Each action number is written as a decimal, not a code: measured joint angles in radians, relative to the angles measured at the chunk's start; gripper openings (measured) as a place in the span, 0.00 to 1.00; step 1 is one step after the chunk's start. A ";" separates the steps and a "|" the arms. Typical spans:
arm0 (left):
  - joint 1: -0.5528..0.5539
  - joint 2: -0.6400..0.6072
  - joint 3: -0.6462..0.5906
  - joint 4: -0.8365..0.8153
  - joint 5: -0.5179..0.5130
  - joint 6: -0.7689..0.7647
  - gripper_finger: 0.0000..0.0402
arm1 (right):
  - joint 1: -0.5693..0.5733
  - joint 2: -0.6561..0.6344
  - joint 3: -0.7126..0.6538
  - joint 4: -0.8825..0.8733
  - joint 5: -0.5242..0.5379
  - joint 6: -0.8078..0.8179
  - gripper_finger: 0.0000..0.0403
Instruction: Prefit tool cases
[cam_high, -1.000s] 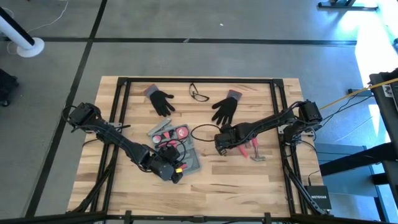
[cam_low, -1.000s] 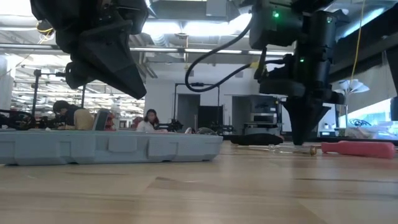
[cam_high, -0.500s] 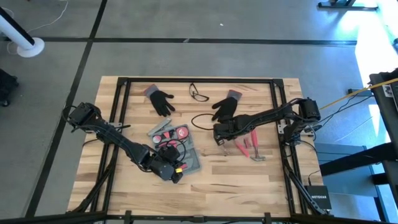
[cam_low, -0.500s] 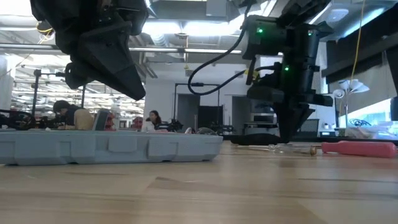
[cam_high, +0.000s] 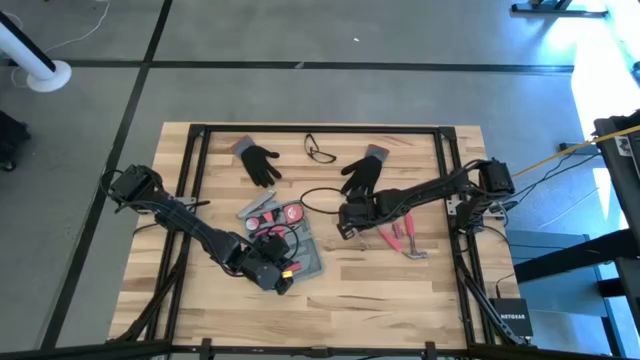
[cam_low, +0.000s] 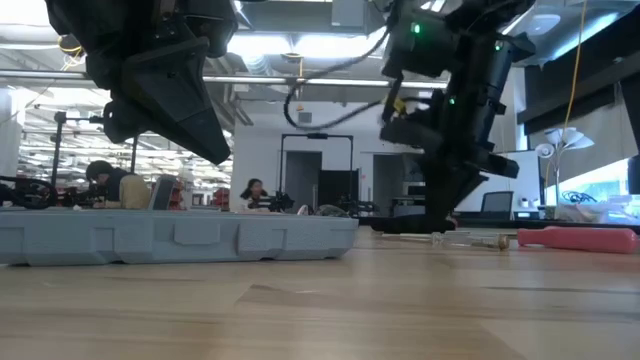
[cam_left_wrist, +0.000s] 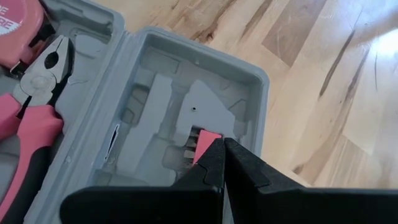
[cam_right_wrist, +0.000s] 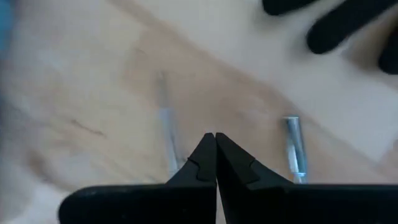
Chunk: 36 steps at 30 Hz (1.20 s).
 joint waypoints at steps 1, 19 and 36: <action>0.000 0.000 0.000 0.000 0.000 0.002 0.00 | -0.008 0.006 -0.001 -0.021 0.008 0.001 0.00; 0.000 0.001 0.000 -0.002 0.000 0.006 0.00 | -0.071 0.012 -0.002 -0.088 0.032 -0.002 0.00; -0.014 0.001 0.000 -0.002 0.000 -0.008 0.00 | 0.017 0.012 -0.002 -0.065 -0.041 0.021 0.00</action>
